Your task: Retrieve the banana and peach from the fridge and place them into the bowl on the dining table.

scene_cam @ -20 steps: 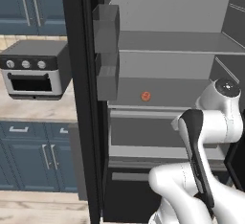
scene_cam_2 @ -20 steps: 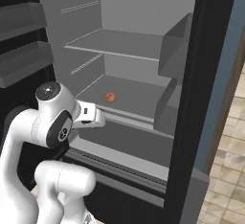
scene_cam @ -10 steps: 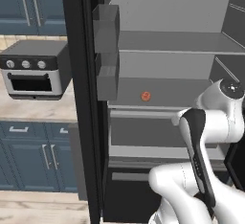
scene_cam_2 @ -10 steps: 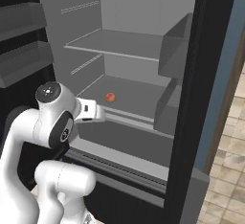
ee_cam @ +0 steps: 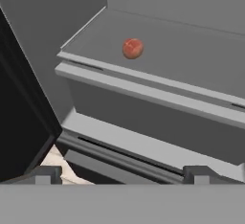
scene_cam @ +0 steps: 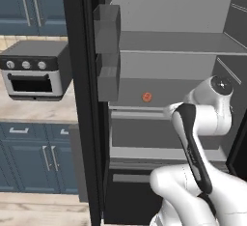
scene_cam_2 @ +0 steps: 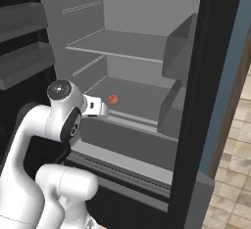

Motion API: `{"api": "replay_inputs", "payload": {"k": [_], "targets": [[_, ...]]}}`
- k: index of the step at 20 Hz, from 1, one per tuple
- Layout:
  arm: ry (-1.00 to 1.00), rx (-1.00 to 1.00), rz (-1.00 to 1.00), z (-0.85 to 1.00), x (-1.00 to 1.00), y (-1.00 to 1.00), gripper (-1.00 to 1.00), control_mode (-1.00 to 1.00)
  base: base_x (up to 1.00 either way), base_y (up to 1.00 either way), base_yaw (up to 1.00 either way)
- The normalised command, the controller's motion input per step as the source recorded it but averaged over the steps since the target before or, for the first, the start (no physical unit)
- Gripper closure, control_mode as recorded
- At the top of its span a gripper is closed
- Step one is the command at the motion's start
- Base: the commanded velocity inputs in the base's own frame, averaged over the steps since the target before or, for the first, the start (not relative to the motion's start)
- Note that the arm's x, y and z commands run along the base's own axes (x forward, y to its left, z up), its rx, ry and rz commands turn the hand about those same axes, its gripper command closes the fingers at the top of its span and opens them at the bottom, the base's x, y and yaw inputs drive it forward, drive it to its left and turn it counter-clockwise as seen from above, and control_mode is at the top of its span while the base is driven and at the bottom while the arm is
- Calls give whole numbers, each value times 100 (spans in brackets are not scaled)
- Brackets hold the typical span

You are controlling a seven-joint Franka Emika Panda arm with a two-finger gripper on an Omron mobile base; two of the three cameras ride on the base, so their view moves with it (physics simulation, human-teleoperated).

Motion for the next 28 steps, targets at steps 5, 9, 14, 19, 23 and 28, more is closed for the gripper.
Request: {"api": "replay_inputs", "payload": {"k": [5,9,14,19,23,28], "targets": [[0,12,0,0,78,0,-100,-100,0,0,0],[1,3,0,-5,79,0,-100,-100,0,0,0],[0,0,0,-27,64,1,-100,-100,0,0,0],[1,0,0,-23,62,0,-100,-100,0,0,0],[1,-1,0,-27,51,3,-100,-100,0,0,0],[2,-1,0,-28,50,4,-100,-100,0,0,0]]}}
